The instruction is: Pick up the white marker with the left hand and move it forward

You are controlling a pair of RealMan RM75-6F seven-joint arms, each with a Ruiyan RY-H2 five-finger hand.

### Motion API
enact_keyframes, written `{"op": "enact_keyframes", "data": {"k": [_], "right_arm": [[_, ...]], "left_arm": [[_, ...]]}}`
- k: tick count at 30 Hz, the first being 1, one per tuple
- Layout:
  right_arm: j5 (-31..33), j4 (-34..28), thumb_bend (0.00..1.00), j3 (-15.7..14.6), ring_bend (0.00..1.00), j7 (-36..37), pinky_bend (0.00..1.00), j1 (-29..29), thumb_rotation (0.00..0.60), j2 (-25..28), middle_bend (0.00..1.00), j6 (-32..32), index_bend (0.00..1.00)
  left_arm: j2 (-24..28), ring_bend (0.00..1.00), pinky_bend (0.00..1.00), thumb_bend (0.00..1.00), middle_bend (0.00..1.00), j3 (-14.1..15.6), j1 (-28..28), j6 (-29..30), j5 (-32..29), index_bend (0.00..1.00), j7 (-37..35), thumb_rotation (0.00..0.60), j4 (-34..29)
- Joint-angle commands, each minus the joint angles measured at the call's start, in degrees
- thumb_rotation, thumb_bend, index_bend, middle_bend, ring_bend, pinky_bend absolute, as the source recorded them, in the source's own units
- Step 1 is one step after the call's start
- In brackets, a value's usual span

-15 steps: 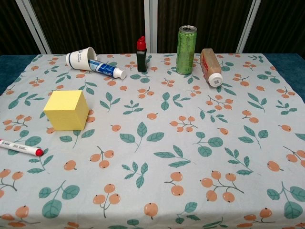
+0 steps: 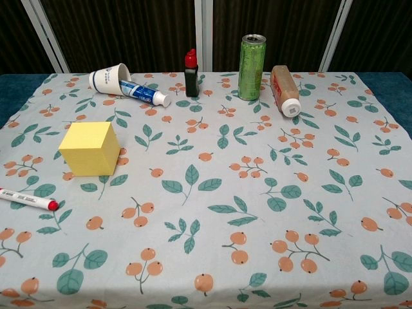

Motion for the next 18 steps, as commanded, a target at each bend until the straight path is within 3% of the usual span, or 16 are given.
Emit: {"op": "enact_keyframes", "data": {"k": [1, 8, 18], "right_arm": [[-0.14, 0.10, 0.13, 0.01, 0.11, 0.13, 0.22, -0.05, 0.600, 0.04, 0.23, 0.13, 0.07], [-0.14, 0.31, 0.13, 0.04, 0.10, 0.53, 0.23, -0.15, 0.600, 0.12, 0.23, 0.23, 0.07], [0.25, 0.45, 0.13, 0.12, 0.08, 0.70, 0.21, -0.15, 0.600, 0.11, 0.23, -0.09, 0.07]], "left_arm": [[-0.30, 0.24, 0.27, 0.01, 0.40, 0.25, -1.51, -1.04, 1.93, 0.38, -1.59, 0.600, 1.63], [-2.39, 0.27, 0.27, 0.08, 0.49, 0.73, -5.97, -6.09, 4.57, 0.48, -3.21, 0.600, 4.92], [-7.10, 0.27, 0.27, 0.16, 0.51, 3.06, -10.03, -13.97, 5.04, 0.49, -1.19, 0.600, 8.01]]}}
